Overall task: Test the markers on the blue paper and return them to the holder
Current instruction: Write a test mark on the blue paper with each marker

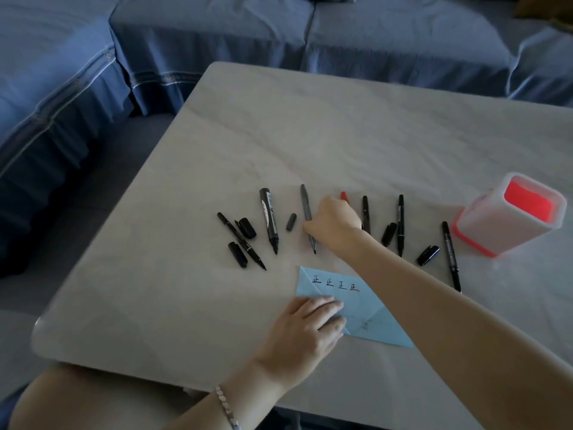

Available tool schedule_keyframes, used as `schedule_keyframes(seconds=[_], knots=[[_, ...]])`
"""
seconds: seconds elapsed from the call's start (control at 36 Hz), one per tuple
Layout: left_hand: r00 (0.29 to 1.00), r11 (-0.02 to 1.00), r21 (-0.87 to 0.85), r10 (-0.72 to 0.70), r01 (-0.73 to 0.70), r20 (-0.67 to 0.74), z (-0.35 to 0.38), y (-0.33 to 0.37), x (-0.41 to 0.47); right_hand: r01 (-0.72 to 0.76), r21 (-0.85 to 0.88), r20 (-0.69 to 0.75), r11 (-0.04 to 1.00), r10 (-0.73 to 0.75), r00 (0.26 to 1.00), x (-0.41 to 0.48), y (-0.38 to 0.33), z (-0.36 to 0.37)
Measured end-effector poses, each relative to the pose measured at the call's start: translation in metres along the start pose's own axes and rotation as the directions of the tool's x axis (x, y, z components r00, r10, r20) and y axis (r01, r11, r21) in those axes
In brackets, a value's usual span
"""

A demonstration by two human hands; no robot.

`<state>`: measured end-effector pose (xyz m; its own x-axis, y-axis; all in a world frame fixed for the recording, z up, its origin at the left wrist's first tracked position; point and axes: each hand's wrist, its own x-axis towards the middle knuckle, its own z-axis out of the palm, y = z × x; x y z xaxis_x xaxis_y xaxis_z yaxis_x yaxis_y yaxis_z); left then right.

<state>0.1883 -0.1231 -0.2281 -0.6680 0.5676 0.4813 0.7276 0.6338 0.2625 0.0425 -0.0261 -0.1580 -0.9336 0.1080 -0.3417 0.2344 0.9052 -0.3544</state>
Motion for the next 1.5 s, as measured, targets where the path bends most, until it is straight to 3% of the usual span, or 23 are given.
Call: schedule_keyframes(seconds=[0.11, 0.22, 0.31, 0.39, 0.64, 0.78, 0.92, 1.28, 1.39, 1.5], knots=[[1.000, 1.000, -0.016, -0.006, 0.007, 0.021, -0.002, 0.000, 0.000, -0.078, 0.317, 0.039, 0.945, 0.069, 0.997, -0.009, 0.009, -0.010], [0.998, 1.000, -0.010, -0.005, 0.006, 0.069, -0.004, 0.001, 0.000, -0.130, 0.730, 0.069, 0.671, 0.117, 0.991, -0.035, 0.035, -0.021], [0.994, 1.000, 0.020, 0.000, -0.002, 0.106, -0.006, 0.002, 0.002, -0.046, 0.856, -0.015, 0.515, 0.113, 0.993, -0.059, 0.065, -0.028], [0.990, 0.999, 0.045, -0.004, -0.003, 0.144, -0.007, 0.003, 0.003, 0.057, 0.883, -0.141, 0.466, 0.146, 0.979, -0.083, 0.096, -0.031], [0.992, 0.998, 0.055, -0.045, 0.038, 0.116, -0.003, 0.016, 0.007, 0.171, 0.861, -0.274, 0.478, 0.155, 0.949, -0.115, 0.133, -0.010], [0.967, 0.998, 0.024, -0.062, 0.058, 0.246, 0.000, 0.031, 0.012, 0.254, 0.823, -0.325, 0.507, 0.055, 0.944, -0.113, 0.128, 0.002], [0.937, 0.993, 0.014, -0.113, 0.115, 0.330, 0.007, 0.033, 0.010, 0.237, 0.841, -0.287, 0.486, 0.030, 0.957, -0.106, 0.119, 0.010], [0.960, 0.984, -0.075, -0.138, 0.161, 0.242, 0.015, 0.030, 0.008, 0.159, 0.832, -0.388, 0.531, 0.354, 0.851, -0.084, 0.105, 0.033], [0.960, 0.981, -0.088, -0.148, 0.173, 0.236, 0.015, 0.030, 0.009, 0.163, 0.816, -0.430, 0.554, 0.394, 0.812, -0.086, 0.108, 0.040], [0.957, 0.980, -0.086, -0.155, 0.181, 0.247, 0.014, 0.030, 0.009, 0.161, 0.792, -0.437, 0.589, 0.363, 0.823, -0.085, 0.107, 0.040]])
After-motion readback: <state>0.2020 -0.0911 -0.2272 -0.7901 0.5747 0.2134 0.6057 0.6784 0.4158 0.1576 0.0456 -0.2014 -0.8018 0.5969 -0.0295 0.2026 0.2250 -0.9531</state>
